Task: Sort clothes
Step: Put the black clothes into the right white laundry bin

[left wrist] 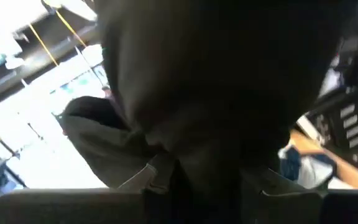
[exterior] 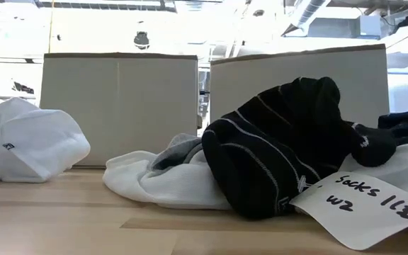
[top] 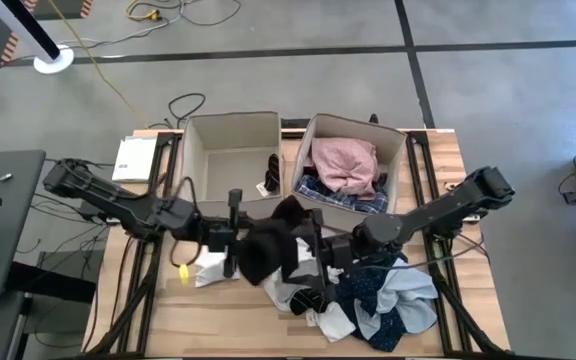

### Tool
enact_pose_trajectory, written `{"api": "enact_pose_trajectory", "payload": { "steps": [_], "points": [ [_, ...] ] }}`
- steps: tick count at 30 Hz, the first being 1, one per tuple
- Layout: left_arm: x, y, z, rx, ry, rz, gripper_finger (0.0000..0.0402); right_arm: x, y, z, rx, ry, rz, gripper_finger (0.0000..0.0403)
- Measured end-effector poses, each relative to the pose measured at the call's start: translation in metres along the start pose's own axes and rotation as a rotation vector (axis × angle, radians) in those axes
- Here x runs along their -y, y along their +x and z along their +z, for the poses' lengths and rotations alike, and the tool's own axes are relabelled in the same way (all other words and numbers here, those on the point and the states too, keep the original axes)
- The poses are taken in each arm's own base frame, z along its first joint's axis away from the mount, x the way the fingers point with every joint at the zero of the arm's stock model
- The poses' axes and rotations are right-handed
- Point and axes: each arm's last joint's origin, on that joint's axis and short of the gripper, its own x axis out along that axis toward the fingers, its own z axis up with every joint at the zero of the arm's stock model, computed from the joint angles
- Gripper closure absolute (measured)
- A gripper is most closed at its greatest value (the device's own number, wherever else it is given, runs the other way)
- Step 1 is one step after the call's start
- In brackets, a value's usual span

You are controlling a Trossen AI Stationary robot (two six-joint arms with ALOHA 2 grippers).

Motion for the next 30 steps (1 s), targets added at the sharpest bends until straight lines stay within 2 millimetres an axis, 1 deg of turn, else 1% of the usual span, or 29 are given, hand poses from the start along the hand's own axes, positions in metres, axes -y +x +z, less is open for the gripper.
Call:
{"api": "enact_pose_trajectory", "payload": {
  "steps": [4,9,12,15,17,20,23,28,29,30],
  "points": [
    [0.006,0.003,-0.004,-0.011,0.022,-0.043,0.0322,0.004,0.001,-0.006,-0.039,-0.001,-0.012,0.0011],
    [0.006,0.002,-0.003,0.014,0.012,-0.056,0.0323,0.008,0.002,-0.007,-0.060,0.002,-0.029,0.0012],
    [0.006,0.002,-0.003,0.014,0.012,-0.059,0.0323,0.012,0.002,-0.012,-0.111,-0.007,-0.071,0.0014],
    [0.006,0.002,-0.003,0.015,0.007,-0.058,0.0323,0.018,0.001,-0.019,-0.174,-0.007,-0.126,0.0025],
    [0.006,0.002,-0.003,0.016,0.001,-0.060,0.0323,0.021,0.001,-0.021,-0.191,0.001,-0.139,0.0044],
    [0.006,0.002,-0.002,0.018,-0.009,-0.060,0.0323,0.022,0.001,-0.022,-0.201,-0.003,-0.154,0.0091],
    [0.006,0.002,-0.003,0.012,-0.015,-0.064,0.0323,0.023,0.001,-0.023,-0.217,-0.032,-0.172,0.0157],
    [0.006,0.002,-0.003,0.006,-0.036,-0.067,0.0323,0.022,0.001,-0.023,-0.226,-0.065,-0.179,0.0304],
    [0.006,0.001,-0.003,0.000,-0.036,-0.064,0.0317,0.022,0.001,-0.023,-0.227,-0.074,-0.179,0.0331],
    [0.006,0.001,-0.004,-0.009,-0.035,-0.057,0.0301,0.022,0.001,-0.023,-0.230,-0.086,-0.179,0.0352]
  ]
}}
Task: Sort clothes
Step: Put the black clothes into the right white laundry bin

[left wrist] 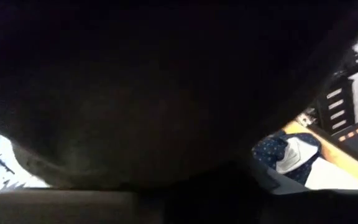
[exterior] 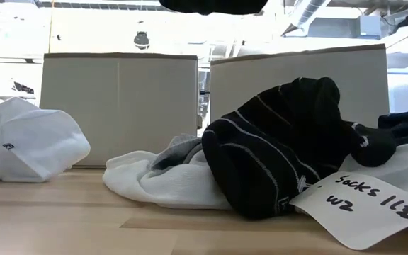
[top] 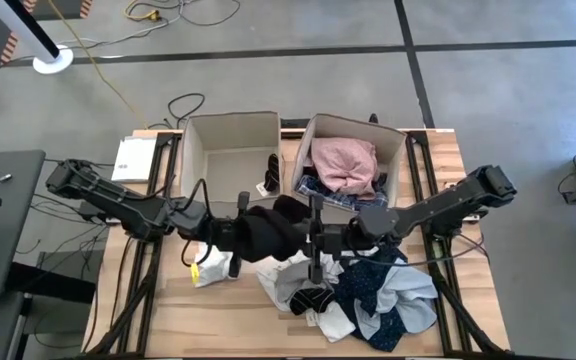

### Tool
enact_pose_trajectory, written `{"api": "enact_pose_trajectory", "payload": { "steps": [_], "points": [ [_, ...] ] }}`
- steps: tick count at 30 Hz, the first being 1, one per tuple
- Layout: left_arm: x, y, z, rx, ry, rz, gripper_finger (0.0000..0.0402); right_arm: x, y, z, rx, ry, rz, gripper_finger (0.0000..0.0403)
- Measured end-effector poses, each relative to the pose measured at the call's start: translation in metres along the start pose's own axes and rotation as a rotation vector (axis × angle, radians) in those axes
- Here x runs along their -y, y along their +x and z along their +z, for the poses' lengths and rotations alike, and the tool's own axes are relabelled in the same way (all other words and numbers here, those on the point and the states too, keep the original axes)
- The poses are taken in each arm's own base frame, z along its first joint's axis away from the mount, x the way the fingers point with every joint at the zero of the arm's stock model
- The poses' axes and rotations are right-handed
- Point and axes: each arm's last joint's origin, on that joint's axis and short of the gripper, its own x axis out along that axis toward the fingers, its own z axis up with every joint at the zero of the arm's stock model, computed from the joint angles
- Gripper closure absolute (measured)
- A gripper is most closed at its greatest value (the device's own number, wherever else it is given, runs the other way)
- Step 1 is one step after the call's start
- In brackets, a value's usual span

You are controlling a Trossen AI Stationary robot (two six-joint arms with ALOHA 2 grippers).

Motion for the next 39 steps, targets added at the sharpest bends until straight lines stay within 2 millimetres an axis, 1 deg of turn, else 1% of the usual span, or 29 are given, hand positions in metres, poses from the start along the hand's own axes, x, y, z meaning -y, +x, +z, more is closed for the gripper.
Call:
{"api": "enact_pose_trajectory", "payload": {
  "steps": [3,6,9,11,16,22,27,30,33,36,39],
  "points": [
    [0.000,0.000,-0.003,-0.052,-0.007,0.038,0.0231,-0.002,-0.001,0.000,-0.021,-0.039,-0.021,0.0356],
    [-0.001,-0.001,-0.007,-0.124,-0.017,0.100,0.0161,-0.003,-0.005,0.003,-0.056,-0.084,-0.086,0.0356],
    [-0.002,-0.002,-0.010,-0.178,-0.028,0.149,0.0113,-0.002,-0.009,0.006,-0.094,-0.134,-0.155,0.0356],
    [-0.002,-0.002,-0.010,-0.199,-0.033,0.170,0.0097,0.000,-0.012,0.010,-0.112,-0.162,-0.197,0.0356],
    [-0.004,-0.004,-0.013,-0.252,-0.022,0.233,0.0088,0.012,-0.019,0.018,-0.158,-0.199,-0.298,0.0357],
    [-0.011,-0.016,-0.011,-0.299,-0.037,0.302,0.0087,0.026,-0.028,0.025,-0.265,-0.285,-0.450,0.0357],
    [-0.012,-0.030,-0.011,-0.343,-0.083,0.264,0.0087,0.050,-0.034,0.024,-0.362,-0.313,-0.551,0.0358],
    [-0.007,-0.038,-0.016,-0.403,-0.122,0.199,0.0086,0.068,-0.039,0.020,-0.442,-0.309,-0.623,0.0358],
    [-0.001,-0.044,-0.022,-0.467,-0.169,0.137,0.0086,0.087,-0.043,0.011,-0.525,-0.294,-0.676,0.0358],
    [0.007,-0.049,-0.025,-0.508,-0.211,0.079,0.0086,0.106,-0.050,-0.003,-0.607,-0.245,-0.719,0.0358],
    [0.017,-0.051,-0.028,-0.513,-0.229,0.043,0.0086,0.124,-0.057,-0.021,-0.710,-0.190,-0.765,0.0358]
  ]
}}
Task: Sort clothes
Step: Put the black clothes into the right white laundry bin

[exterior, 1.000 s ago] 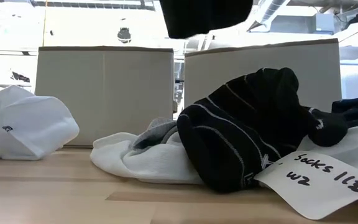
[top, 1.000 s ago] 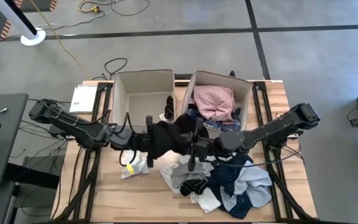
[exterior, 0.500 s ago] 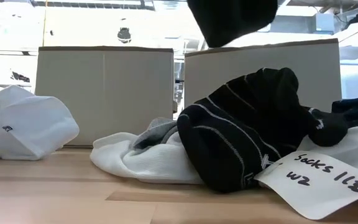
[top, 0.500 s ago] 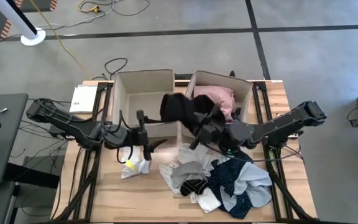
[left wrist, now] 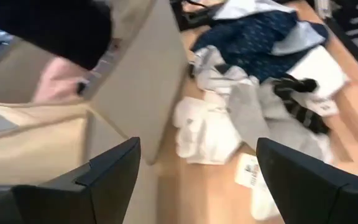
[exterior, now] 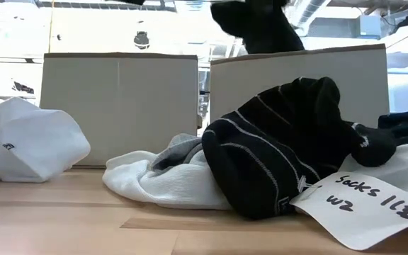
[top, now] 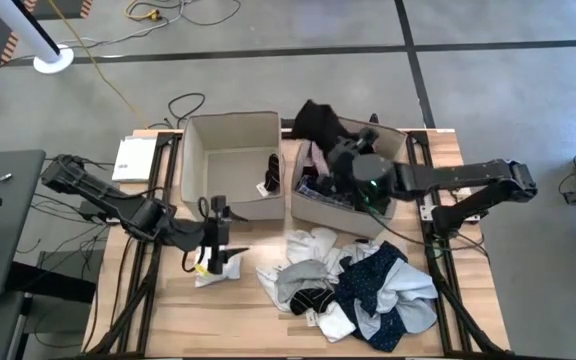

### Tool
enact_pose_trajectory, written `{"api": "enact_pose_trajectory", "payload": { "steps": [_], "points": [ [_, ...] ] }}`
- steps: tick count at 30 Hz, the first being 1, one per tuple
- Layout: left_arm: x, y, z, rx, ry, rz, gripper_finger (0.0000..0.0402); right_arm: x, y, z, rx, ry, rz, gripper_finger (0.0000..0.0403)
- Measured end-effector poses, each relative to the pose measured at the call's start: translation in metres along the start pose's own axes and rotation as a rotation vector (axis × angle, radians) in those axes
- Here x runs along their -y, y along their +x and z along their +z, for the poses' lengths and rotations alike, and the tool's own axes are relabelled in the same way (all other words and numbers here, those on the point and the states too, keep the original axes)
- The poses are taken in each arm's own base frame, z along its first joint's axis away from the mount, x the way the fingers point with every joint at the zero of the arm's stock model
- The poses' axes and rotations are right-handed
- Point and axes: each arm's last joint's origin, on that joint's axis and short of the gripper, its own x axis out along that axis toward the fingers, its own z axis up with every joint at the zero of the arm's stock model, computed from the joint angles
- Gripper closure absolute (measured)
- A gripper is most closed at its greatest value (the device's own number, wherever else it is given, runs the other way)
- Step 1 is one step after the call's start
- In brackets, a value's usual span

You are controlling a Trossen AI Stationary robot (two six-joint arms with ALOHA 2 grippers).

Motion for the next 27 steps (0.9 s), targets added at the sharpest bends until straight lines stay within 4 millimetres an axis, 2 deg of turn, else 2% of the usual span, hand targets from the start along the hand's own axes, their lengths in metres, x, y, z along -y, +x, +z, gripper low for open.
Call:
{"api": "enact_pose_trajectory", "payload": {
  "steps": [6,13,27],
  "points": [
    [0.011,-0.001,-0.007,-0.010,0.008,-0.037,0.0086,0.010,0.036,-0.040,-0.253,0.074,0.054,0.0358],
    [0.017,-0.005,-0.008,-0.008,0.006,-0.062,0.0086,0.006,0.072,-0.089,-0.557,0.138,0.147,0.0359],
    [0.031,-0.014,-0.013,-0.030,-0.003,-0.124,0.0086,-0.020,0.127,-0.147,-0.884,0.253,0.380,0.0346]
  ]
}}
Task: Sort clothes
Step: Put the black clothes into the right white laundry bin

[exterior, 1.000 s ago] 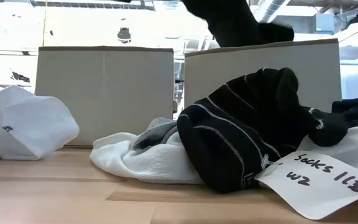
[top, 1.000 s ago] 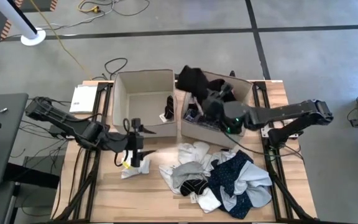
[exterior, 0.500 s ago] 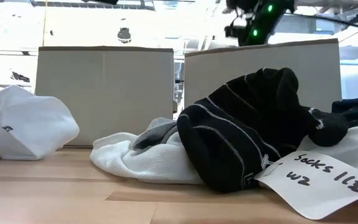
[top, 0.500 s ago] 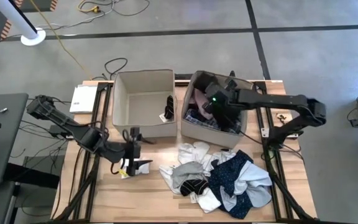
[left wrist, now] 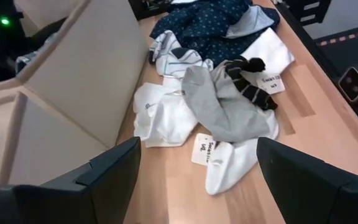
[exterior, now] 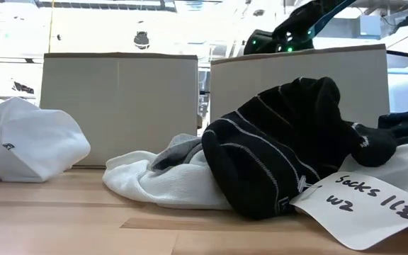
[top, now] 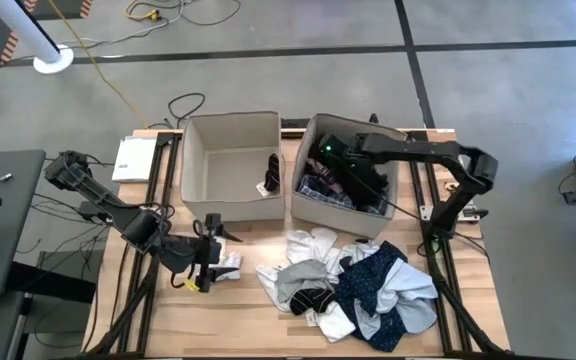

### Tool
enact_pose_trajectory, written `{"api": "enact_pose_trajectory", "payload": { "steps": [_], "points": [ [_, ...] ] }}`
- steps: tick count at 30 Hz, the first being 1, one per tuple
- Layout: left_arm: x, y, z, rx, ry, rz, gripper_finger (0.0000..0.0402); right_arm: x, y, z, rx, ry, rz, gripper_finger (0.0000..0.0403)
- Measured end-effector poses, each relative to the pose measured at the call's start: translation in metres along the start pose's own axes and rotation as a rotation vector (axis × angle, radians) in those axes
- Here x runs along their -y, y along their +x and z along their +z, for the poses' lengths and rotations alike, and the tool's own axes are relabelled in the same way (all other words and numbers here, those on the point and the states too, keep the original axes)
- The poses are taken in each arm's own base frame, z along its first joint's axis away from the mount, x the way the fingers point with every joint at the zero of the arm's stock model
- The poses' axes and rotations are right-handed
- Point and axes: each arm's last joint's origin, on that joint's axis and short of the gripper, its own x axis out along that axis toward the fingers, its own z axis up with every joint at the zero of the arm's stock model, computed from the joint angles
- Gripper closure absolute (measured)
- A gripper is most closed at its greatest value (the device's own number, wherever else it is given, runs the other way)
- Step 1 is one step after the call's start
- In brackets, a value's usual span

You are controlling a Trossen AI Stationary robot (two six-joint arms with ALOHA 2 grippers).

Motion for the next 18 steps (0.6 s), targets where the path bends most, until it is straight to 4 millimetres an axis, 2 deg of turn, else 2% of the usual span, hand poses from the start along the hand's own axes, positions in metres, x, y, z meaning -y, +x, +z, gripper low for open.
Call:
{"api": "enact_pose_trajectory", "payload": {
  "steps": [6,10,14,18],
  "points": [
    [0.005,-0.003,-0.002,-0.006,-0.013,-0.019,0.0086,-0.005,0.019,-0.002,-0.075,-0.002,0.072,0.0345],
    [0.007,-0.004,-0.002,-0.005,-0.015,-0.027,0.0086,-0.006,0.020,-0.004,-0.090,0.011,0.085,0.0345],
    [0.008,-0.005,-0.002,-0.003,-0.021,-0.033,0.0086,-0.004,0.011,-0.005,-0.083,0.017,0.097,0.0343],
    [0.010,-0.006,-0.002,-0.002,-0.023,-0.040,0.0086,-0.004,-0.010,-0.009,-0.063,0.000,0.120,0.0328]
  ]
}}
